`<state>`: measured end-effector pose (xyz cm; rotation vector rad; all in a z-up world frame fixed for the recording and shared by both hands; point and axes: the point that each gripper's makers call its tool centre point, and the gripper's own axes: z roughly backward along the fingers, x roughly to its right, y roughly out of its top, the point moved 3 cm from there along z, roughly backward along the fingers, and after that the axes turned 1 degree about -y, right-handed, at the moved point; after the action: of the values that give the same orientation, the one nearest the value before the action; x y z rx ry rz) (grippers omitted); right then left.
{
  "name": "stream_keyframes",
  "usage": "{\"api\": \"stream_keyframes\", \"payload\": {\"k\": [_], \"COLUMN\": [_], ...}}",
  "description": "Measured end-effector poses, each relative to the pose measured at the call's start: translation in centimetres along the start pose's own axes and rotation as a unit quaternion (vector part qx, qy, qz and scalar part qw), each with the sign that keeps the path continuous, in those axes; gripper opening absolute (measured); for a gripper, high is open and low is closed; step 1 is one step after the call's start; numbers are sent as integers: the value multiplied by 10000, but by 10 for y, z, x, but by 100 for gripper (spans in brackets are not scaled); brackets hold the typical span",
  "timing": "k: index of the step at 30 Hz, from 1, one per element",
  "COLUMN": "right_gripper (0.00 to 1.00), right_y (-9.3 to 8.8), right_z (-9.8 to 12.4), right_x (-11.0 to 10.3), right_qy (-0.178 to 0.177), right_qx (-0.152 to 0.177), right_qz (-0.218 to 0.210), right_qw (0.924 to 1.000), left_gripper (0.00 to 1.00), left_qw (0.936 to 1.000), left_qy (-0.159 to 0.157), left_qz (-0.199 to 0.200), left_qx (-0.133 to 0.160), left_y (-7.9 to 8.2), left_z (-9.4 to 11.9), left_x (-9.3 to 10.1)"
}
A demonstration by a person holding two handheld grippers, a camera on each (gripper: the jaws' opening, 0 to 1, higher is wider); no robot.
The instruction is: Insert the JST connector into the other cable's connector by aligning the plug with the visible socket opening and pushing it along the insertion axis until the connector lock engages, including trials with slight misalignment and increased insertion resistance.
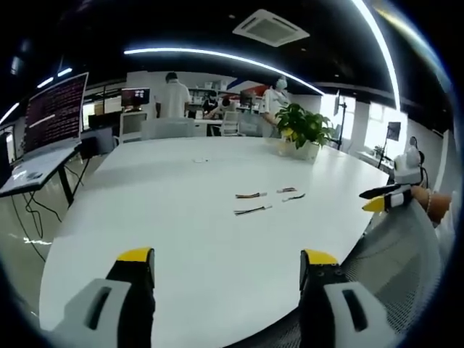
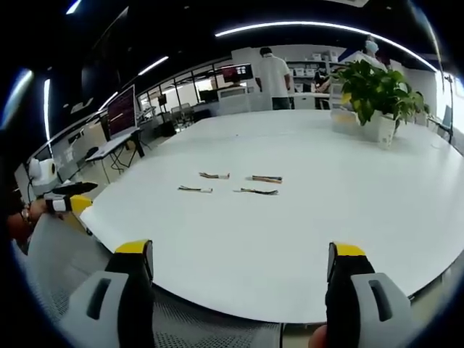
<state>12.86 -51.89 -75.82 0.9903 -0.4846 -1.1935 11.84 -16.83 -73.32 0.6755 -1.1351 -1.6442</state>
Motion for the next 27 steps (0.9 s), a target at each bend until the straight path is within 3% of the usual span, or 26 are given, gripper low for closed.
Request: {"api": "stream_keyframes", "payload": {"k": [3, 8, 15, 27], "right_gripper": [99, 99, 99, 98], "right_y": [0, 2, 11, 25], "right_z": [0, 0, -6, -25], "right_x": [0, -1, 25, 37], "right_qy": [10, 50, -165, -102], "right_qx": [-37, -25, -7, -113], "right_qz": [84, -17, -91, 134], "right_qw": [10000, 10000, 9998, 9998], "left_gripper": [83, 86, 87, 87], "left_qw": [9999, 9999, 9994, 9986], "left_qy": [-55, -64, -232, -472], "left_qz": [151, -38, -116, -224], "left_qx": [3, -74, -220, -111], "left_y": [3, 8, 11, 35], "left_z": [-2, -8, -18, -48], "left_x": [-1, -4, -5, -11]}}
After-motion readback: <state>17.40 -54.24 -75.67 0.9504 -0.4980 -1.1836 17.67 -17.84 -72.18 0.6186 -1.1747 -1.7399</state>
